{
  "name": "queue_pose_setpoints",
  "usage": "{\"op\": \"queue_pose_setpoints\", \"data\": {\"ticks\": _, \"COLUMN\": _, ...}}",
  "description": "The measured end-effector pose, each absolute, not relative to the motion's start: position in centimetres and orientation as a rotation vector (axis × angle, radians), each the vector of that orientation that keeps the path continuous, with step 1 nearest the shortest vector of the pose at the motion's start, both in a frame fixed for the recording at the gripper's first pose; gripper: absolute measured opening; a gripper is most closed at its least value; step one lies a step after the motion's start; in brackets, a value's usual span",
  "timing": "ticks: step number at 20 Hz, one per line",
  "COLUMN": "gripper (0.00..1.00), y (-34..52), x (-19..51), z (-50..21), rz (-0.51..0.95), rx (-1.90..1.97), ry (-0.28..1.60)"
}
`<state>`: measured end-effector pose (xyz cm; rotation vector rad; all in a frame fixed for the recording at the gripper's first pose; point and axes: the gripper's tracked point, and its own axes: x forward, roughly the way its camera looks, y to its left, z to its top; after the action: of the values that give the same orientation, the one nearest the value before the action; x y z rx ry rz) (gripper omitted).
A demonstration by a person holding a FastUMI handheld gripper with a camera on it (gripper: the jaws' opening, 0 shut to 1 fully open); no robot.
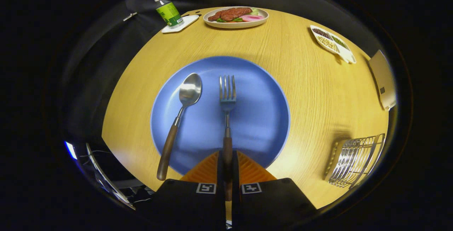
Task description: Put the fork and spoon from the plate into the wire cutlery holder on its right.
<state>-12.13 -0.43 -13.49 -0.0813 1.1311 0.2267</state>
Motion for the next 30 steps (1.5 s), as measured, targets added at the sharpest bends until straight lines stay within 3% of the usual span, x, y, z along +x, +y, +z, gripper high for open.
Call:
{"op": "queue_pose_setpoints", "data": {"ticks": 7, "gripper": 0.09, "y": -1.7, "x": -13.4, "z": -10.6, "rz": 0.283, "rx": -0.027, "ry": 1.134}}
{"op": "queue_pose_setpoints", "data": {"ticks": 15, "gripper": 0.09, "y": -7.8, "x": -18.1, "z": -2.4, "rz": 0.372, "rx": -0.034, "ry": 1.126}}
{"op": "queue_pose_setpoints", "data": {"ticks": 30, "gripper": 0.09, "y": -24.8, "x": -23.1, "z": 2.2, "rz": 0.284, "rx": -0.253, "ry": 1.383}}
